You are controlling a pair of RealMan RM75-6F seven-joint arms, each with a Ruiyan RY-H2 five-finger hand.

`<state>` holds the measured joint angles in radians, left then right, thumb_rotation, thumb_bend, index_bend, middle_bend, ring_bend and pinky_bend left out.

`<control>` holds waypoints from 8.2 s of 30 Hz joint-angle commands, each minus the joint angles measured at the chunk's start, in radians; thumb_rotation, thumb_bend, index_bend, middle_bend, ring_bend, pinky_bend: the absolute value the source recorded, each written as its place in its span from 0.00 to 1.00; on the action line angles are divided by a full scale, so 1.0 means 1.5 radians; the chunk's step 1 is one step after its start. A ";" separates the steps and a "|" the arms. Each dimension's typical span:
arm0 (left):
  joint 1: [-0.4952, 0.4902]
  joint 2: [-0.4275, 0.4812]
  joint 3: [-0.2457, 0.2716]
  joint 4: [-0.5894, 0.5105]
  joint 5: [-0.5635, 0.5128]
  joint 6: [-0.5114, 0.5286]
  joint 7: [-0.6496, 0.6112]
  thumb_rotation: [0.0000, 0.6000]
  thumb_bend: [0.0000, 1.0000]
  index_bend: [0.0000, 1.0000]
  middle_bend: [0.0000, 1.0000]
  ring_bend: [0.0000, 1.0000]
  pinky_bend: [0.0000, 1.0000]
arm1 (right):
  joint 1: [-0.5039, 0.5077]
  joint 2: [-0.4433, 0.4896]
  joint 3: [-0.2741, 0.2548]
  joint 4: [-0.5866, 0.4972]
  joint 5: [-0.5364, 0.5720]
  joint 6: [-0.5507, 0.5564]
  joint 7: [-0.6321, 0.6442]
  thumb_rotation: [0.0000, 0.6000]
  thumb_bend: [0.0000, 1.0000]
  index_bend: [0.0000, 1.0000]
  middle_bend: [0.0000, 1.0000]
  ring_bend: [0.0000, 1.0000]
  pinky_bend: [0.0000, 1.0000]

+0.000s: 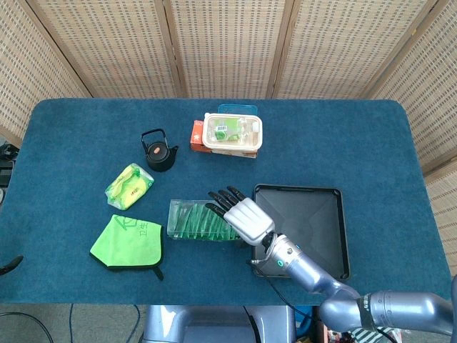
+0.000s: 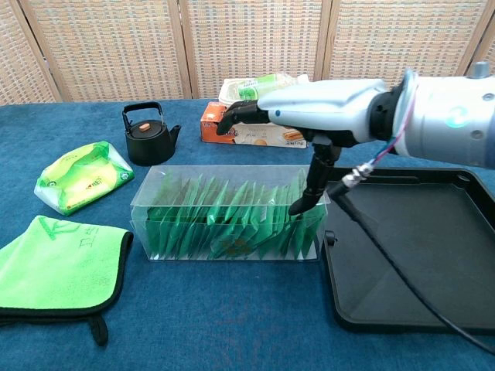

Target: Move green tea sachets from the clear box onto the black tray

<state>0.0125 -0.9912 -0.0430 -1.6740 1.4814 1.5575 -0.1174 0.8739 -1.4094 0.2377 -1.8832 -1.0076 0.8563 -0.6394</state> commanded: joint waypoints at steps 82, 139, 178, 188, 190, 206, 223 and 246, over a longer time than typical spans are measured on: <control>-0.018 0.002 -0.015 0.021 -0.045 -0.047 -0.040 1.00 0.09 0.00 0.00 0.00 0.00 | 0.095 0.045 -0.035 0.166 -0.055 0.037 0.162 1.00 0.28 0.24 0.00 0.00 0.01; -0.024 -0.002 -0.015 0.021 -0.050 -0.057 -0.032 1.00 0.09 0.00 0.00 0.00 0.00 | 0.095 0.018 -0.097 0.184 -0.213 -0.059 0.139 1.00 0.35 0.31 0.05 0.00 0.12; -0.026 -0.002 -0.014 0.022 -0.050 -0.062 -0.036 1.00 0.09 0.00 0.00 0.00 0.00 | 0.109 -0.066 -0.090 0.257 -0.111 -0.060 0.068 1.00 0.42 0.39 0.05 0.00 0.13; -0.028 -0.002 -0.014 0.023 -0.052 -0.065 -0.036 1.00 0.09 0.00 0.00 0.00 0.00 | 0.104 -0.082 -0.100 0.280 -0.123 -0.054 0.071 1.00 0.50 0.48 0.05 0.00 0.14; -0.028 -0.002 -0.013 0.024 -0.051 -0.066 -0.037 1.00 0.09 0.00 0.00 0.00 0.00 | 0.101 -0.086 -0.102 0.287 -0.132 -0.049 0.075 1.00 0.54 0.51 0.05 0.00 0.14; -0.028 -0.002 -0.012 0.023 -0.049 -0.066 -0.035 1.00 0.09 0.00 0.00 0.00 0.00 | 0.087 -0.102 -0.101 0.310 -0.182 -0.023 0.106 1.00 0.62 0.63 0.07 0.00 0.16; -0.028 0.001 -0.009 0.024 -0.042 -0.065 -0.048 1.00 0.09 0.00 0.00 0.00 0.00 | 0.052 0.002 -0.099 0.210 -0.283 0.067 0.118 1.00 0.62 0.64 0.08 0.00 0.19; -0.024 0.000 -0.001 0.016 -0.021 -0.050 -0.041 1.00 0.09 0.00 0.00 0.00 0.00 | -0.068 0.262 -0.109 0.062 -0.375 0.186 0.199 1.00 0.63 0.64 0.09 0.00 0.19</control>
<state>-0.0234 -0.9909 -0.0448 -1.6493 1.4502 1.4822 -0.1791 0.7874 -1.0279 0.0882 -1.7957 -1.5548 1.1237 -0.3581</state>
